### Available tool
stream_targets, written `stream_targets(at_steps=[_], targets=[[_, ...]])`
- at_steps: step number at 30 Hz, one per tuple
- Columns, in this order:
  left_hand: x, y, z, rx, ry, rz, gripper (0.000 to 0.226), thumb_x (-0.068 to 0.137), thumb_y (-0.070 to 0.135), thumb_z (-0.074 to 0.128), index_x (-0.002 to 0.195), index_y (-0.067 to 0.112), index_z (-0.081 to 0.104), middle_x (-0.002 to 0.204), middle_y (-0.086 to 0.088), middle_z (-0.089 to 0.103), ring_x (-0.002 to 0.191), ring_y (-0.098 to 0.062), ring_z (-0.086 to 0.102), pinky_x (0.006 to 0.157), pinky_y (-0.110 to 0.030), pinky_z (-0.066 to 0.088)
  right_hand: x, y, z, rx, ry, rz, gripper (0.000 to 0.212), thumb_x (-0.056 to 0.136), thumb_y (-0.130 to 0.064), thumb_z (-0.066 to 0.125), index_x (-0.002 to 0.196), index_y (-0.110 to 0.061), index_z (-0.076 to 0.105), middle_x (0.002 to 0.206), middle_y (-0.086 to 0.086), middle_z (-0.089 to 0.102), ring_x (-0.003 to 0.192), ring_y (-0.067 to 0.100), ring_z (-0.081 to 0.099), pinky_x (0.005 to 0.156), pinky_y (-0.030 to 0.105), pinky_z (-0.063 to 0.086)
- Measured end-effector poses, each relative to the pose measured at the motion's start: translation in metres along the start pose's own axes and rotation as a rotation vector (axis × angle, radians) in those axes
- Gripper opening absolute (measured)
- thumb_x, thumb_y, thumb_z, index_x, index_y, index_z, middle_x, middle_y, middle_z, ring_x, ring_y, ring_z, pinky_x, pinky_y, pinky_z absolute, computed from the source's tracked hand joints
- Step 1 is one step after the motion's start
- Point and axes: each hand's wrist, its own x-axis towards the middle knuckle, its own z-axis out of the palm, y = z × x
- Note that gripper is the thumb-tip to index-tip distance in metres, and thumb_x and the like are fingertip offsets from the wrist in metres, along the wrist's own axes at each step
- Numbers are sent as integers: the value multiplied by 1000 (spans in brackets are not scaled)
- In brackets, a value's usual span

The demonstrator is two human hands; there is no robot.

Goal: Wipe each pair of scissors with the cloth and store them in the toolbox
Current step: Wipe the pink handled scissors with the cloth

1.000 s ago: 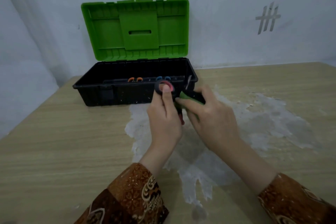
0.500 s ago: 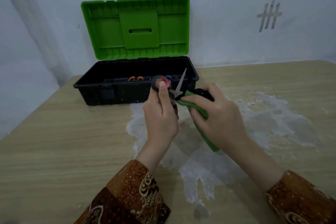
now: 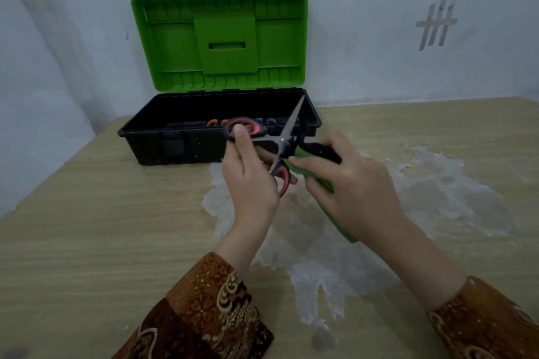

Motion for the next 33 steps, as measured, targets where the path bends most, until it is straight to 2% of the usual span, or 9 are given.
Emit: stream_targets(at_steps=[3,7,10,14,19,24,29,31,33], targets=[[2,3,-2,-41,-4,-69,34,103,45,23,90,23,46,52,-9,49,34,-23,54,35,-25,40,-1,6,2,34,11,131,20,82,-18,69,101,-24,74,98,2,60,59,19,56,45,28,46],[-2,3,4,-74,-55,-103,36,103,43,30,91,16,50,54,-9,48,37,-27,52,37,-31,47,1,5,6,406,-9,443,20,87,-22,66,104,-30,71,91,-7,57,81,5,55,71,12,42],[-7,0,8,-103,-100,-157,34,102,41,33,93,14,52,54,-6,50,35,-21,52,35,-27,47,2,-7,11,715,-19,582,26,88,-12,65,92,-38,67,91,-7,64,85,2,60,75,10,45],[-10,0,10,-150,-130,-216,36,103,39,34,92,12,54,59,-9,58,34,-21,54,34,-26,47,7,-14,6,1231,-23,729,27,90,4,54,84,-17,69,65,-9,68,54,8,56,55,14,49],[-9,0,12,-114,-145,-207,38,103,39,33,93,9,54,49,-2,52,34,-21,53,34,-26,46,8,-11,7,1570,-26,882,11,93,-3,51,90,-2,62,66,14,58,37,13,48,44,22,47],[-5,1,9,-56,-107,-129,42,103,39,31,95,4,53,59,-18,49,32,-22,51,31,-26,42,8,-5,6,1488,-89,825,13,92,-7,53,96,-5,65,69,10,67,50,17,60,52,26,53],[9,1,-4,-8,22,-72,41,104,39,28,86,8,49,48,-6,49,34,-24,55,30,-18,31,9,17,5,1313,198,1172,11,95,-18,55,92,-22,65,75,-1,70,61,13,65,48,22,52],[11,-2,-7,38,55,-38,39,104,39,27,84,12,47,53,-10,49,36,-26,56,31,-19,32,5,25,9,1122,303,1123,12,95,-20,56,91,-25,66,85,-2,68,75,15,65,60,25,54],[9,-5,-6,68,47,0,37,104,40,28,85,14,48,60,-17,50,44,-39,57,35,-29,41,3,24,11,882,371,877,13,94,-18,58,100,-24,68,98,0,67,91,13,63,77,26,52]])
